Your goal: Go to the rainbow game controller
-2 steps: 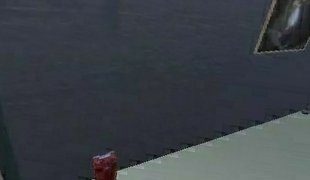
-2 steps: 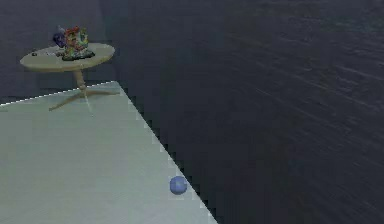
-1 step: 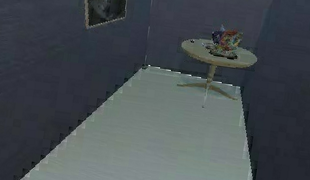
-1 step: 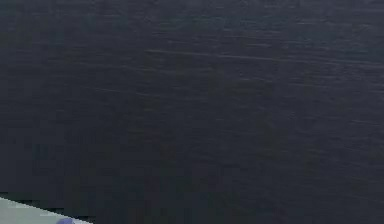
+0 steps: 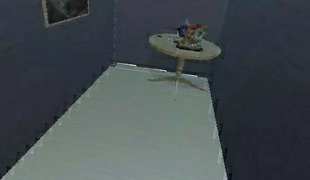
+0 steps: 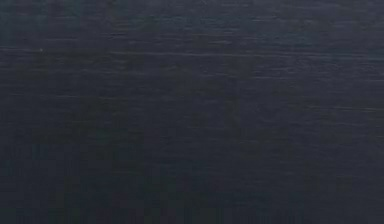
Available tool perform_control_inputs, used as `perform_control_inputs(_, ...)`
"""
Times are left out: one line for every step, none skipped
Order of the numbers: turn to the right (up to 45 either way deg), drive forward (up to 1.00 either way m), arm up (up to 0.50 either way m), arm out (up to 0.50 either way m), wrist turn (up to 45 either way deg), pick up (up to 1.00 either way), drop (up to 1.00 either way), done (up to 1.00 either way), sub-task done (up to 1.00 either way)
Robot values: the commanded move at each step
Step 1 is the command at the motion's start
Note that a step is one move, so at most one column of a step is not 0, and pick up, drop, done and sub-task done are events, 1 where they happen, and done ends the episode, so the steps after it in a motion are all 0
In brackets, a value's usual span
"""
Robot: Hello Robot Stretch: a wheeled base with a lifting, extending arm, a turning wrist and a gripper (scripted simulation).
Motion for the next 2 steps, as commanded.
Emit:
perform_control_inputs(0.0,0.1,0.0,0.0,0.0,0.0,0.0,0.0,0.0)
perform_control_inputs(-45.0,0.0,0.0,0.0,0.0,0.0,0.0,0.0,0.0)
